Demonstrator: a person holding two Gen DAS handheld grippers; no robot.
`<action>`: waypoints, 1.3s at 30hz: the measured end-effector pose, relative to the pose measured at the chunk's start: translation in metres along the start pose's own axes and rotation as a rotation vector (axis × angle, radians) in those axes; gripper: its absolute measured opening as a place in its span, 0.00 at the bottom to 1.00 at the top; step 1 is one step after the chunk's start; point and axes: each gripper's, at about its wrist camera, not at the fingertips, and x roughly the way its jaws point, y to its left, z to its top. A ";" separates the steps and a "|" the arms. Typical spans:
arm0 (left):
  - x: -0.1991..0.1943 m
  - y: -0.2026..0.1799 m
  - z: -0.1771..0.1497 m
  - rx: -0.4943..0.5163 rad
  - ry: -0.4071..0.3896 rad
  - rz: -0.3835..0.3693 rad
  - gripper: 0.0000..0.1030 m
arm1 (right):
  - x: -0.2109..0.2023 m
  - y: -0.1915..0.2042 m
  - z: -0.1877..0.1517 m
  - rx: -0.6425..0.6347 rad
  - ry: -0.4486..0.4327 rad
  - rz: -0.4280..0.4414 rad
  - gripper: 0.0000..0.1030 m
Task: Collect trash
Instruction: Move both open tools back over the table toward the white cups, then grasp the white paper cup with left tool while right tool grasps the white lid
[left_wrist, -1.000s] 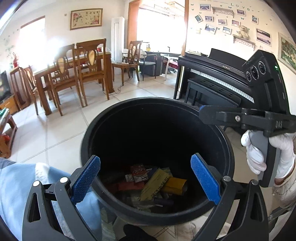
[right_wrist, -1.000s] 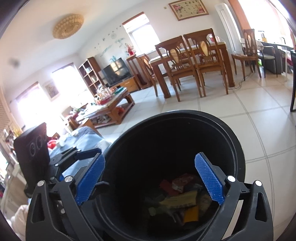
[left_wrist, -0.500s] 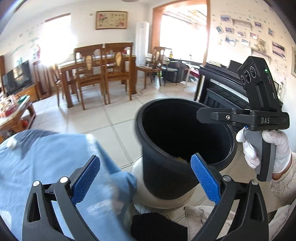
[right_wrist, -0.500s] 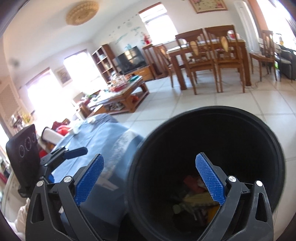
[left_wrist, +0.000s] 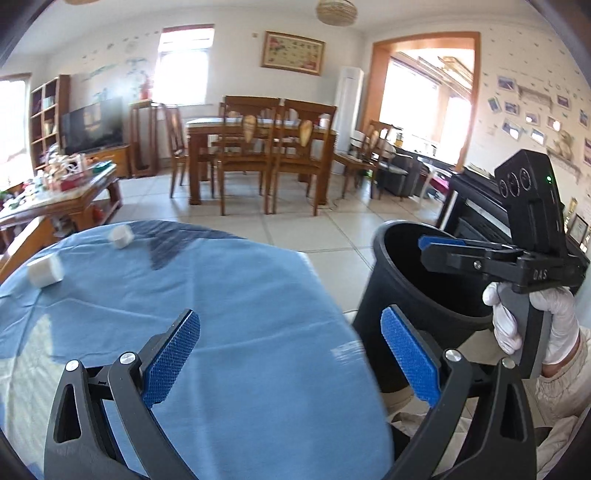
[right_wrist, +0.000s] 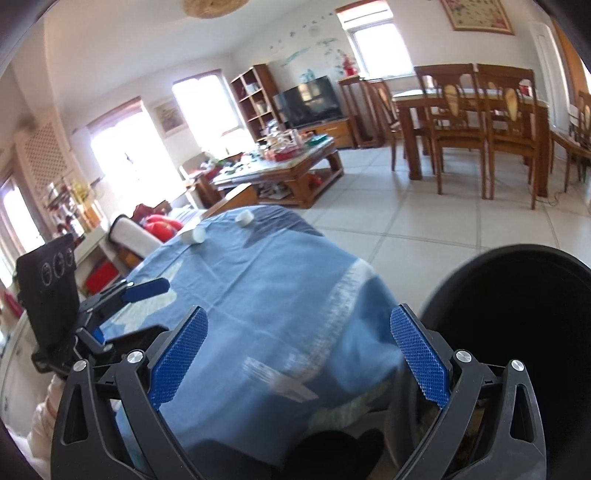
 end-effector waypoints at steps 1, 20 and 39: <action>-0.003 0.008 0.001 -0.010 -0.007 0.014 0.95 | 0.006 0.007 0.003 -0.008 0.004 0.008 0.95; -0.021 0.171 0.015 -0.199 0.002 0.222 0.95 | 0.155 0.109 0.066 -0.165 0.094 0.062 0.95; 0.034 0.284 0.033 -0.309 0.171 0.385 0.95 | 0.341 0.143 0.131 -0.252 0.220 0.007 0.78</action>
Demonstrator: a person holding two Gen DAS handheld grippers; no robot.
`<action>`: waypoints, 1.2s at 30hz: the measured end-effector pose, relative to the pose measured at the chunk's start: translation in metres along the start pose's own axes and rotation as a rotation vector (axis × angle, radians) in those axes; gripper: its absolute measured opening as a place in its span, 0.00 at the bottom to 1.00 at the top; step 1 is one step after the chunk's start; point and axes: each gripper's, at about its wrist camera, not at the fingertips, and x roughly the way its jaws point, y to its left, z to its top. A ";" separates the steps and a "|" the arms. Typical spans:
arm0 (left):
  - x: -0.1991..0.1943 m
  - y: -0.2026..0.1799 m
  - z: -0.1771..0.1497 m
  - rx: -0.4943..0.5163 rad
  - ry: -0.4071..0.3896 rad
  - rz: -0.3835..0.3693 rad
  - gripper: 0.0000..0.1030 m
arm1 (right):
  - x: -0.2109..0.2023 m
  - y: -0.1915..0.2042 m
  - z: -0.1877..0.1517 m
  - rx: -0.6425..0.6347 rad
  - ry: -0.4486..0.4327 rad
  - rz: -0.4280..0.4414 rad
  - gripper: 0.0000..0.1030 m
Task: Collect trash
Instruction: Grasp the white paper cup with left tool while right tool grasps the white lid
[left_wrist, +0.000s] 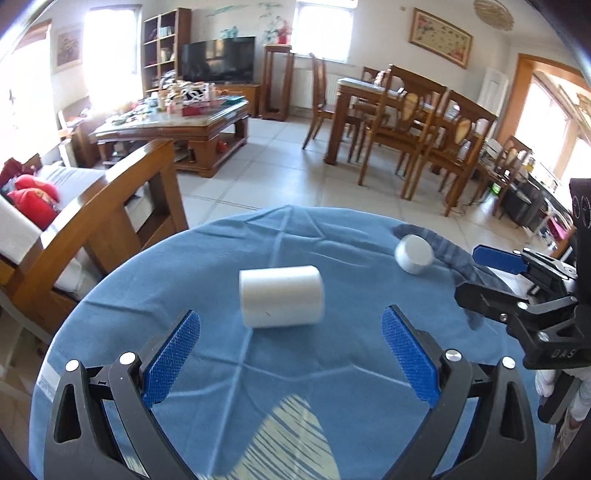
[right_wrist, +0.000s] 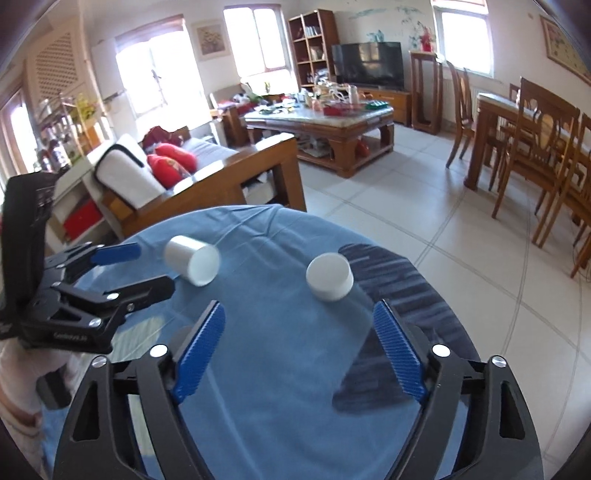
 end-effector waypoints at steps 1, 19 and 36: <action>0.001 0.002 0.000 -0.008 -0.003 0.004 0.95 | 0.007 -0.001 0.002 0.003 0.008 -0.004 0.76; 0.022 0.022 0.002 -0.093 0.029 -0.032 0.53 | 0.067 -0.001 0.012 -0.046 0.067 -0.056 0.34; -0.023 -0.001 -0.012 -0.041 -0.022 -0.123 0.35 | -0.005 0.005 -0.010 0.010 -0.008 0.044 0.20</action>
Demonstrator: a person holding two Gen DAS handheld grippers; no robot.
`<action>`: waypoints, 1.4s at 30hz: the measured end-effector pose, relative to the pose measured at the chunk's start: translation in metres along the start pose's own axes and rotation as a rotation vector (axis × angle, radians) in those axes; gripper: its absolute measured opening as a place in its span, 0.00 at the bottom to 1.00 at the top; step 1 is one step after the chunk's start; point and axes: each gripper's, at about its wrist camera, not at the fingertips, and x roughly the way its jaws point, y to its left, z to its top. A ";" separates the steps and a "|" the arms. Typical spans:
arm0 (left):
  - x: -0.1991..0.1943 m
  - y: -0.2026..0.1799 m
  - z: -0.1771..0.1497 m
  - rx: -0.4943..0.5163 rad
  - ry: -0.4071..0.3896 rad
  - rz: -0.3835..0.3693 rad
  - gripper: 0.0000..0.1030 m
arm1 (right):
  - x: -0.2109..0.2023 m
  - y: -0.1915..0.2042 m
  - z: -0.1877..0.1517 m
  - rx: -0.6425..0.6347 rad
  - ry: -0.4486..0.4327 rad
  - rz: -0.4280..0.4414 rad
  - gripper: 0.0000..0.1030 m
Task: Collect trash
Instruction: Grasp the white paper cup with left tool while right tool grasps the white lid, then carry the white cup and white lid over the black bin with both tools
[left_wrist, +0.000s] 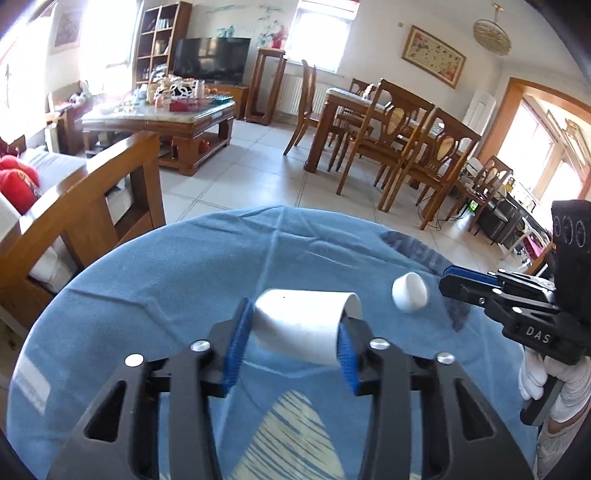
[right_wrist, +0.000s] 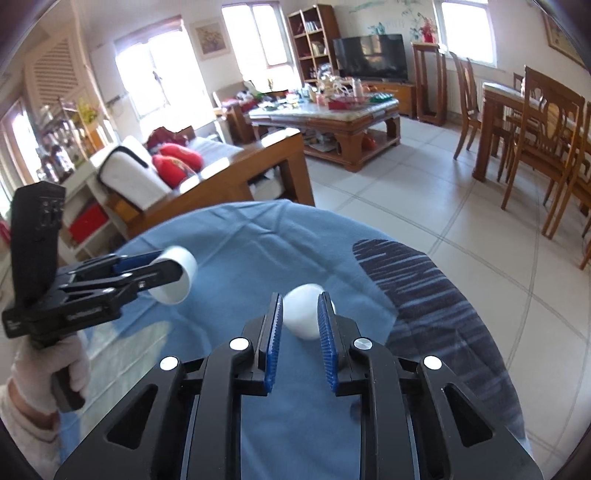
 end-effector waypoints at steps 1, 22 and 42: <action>-0.004 -0.005 -0.002 0.009 0.003 0.004 0.35 | -0.007 0.002 -0.003 -0.007 -0.005 -0.006 0.20; 0.030 0.000 -0.009 0.016 0.075 0.030 0.35 | 0.051 0.023 -0.007 -0.165 0.134 -0.092 0.44; -0.045 -0.046 -0.025 0.088 -0.056 -0.058 0.09 | -0.051 0.032 -0.030 -0.029 -0.027 0.078 0.35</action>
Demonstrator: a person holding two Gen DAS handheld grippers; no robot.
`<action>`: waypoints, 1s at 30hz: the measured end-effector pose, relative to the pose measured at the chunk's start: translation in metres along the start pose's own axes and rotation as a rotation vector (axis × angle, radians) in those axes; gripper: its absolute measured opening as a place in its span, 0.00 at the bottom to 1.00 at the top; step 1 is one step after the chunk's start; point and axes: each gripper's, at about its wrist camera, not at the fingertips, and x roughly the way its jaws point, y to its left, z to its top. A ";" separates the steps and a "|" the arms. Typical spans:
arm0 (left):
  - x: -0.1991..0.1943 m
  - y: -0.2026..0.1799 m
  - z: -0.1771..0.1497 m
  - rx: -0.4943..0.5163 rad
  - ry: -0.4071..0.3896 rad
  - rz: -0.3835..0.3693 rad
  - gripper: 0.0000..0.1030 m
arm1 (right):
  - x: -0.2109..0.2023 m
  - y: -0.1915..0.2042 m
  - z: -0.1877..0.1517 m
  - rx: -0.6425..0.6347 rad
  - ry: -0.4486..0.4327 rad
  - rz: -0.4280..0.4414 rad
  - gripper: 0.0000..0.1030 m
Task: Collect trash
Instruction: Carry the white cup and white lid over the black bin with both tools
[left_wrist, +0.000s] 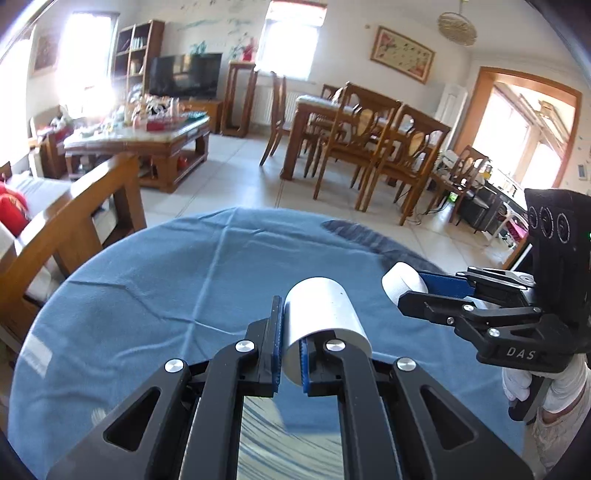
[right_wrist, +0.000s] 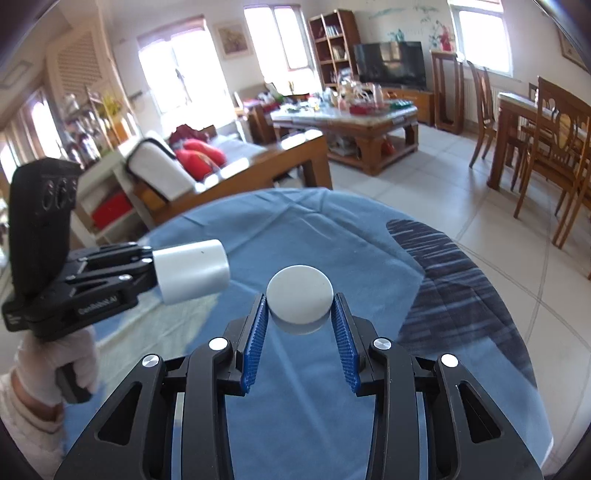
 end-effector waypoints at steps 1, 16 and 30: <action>-0.006 -0.005 -0.002 0.007 -0.010 -0.005 0.09 | -0.012 0.003 -0.004 -0.001 -0.014 0.004 0.35; -0.068 -0.155 -0.036 0.135 -0.129 -0.173 0.09 | -0.189 -0.014 -0.102 0.019 -0.152 -0.035 0.35; -0.014 -0.281 -0.062 0.272 -0.050 -0.376 0.09 | -0.307 -0.115 -0.211 0.184 -0.201 -0.214 0.35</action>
